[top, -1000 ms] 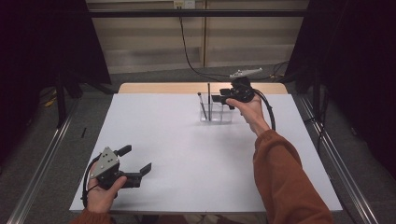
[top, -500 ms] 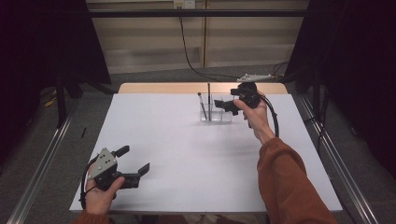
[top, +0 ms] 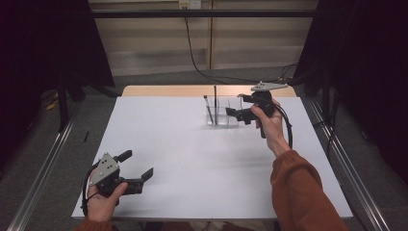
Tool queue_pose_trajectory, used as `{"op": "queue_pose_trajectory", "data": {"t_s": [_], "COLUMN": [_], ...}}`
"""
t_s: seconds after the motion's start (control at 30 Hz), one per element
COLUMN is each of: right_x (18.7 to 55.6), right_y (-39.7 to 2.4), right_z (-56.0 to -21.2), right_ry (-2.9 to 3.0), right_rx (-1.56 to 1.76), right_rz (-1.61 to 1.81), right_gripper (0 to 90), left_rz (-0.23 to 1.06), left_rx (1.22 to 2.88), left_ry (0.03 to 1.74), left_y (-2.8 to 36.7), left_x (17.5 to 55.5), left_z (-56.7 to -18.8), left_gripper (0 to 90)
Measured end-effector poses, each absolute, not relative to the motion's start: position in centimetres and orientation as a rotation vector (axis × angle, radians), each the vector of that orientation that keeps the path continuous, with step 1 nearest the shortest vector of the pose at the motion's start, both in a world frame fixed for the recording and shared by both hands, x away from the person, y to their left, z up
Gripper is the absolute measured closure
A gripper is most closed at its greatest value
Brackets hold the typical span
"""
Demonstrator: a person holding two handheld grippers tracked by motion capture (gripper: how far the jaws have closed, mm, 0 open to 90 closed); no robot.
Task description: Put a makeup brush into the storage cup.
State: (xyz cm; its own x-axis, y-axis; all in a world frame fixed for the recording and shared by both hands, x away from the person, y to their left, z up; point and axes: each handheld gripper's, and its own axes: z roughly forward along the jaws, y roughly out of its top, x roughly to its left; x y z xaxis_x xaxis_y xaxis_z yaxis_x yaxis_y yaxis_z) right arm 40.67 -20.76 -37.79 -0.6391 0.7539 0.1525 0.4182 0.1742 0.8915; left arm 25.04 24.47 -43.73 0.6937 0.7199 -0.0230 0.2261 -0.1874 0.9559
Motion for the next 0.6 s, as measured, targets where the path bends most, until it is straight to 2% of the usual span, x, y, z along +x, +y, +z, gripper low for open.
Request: {"op": "queue_pose_trajectory", "data": {"t_s": [0.6], "right_x": [37.7], "right_y": [-22.5], "right_z": [-38.1], "right_ry": [2.101], "right_rx": [1.104], "right_rz": [1.526], "right_gripper": [0.8], "left_rz": [0.54], "left_rx": [1.737], "left_ry": [0.759], "left_y": [24.6], "left_x": [25.0], "left_z": [-43.7], "left_gripper": [3.8]}}
